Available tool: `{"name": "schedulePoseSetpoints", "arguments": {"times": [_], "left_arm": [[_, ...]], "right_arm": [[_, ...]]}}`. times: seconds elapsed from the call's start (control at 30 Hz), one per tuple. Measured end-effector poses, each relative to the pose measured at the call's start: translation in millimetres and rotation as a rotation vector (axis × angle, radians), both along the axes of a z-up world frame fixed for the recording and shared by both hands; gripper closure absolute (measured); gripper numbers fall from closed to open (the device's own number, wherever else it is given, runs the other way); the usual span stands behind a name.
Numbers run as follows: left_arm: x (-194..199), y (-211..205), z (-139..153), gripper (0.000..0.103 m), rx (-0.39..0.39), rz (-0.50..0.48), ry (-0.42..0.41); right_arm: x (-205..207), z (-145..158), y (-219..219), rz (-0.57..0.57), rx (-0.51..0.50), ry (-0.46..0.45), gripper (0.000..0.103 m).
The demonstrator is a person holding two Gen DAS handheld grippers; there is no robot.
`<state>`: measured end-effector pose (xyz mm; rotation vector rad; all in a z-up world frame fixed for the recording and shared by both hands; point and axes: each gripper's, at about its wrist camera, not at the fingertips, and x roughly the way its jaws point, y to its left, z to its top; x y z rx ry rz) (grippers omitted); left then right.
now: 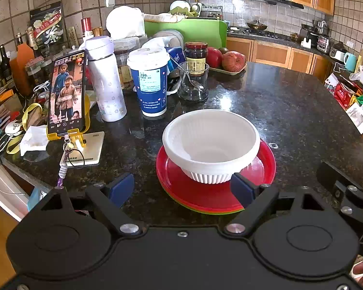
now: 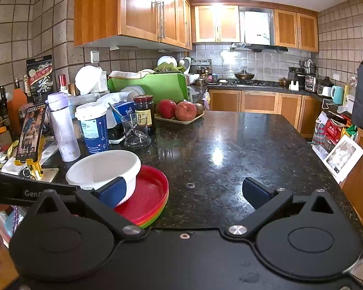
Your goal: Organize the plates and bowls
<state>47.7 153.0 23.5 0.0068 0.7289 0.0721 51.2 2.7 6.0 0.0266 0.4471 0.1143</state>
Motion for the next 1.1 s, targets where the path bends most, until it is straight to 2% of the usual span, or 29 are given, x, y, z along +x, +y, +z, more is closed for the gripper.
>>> {"name": "schedulePoseSetpoints", "arguments": {"times": [1.1], "left_arm": [[-0.8,-3.1,-2.2,0.016,0.047,-0.016,-0.02]], "right_arm": [[9.4,-3.5,5.1,-0.029,-0.024,0.05,0.0]]}}
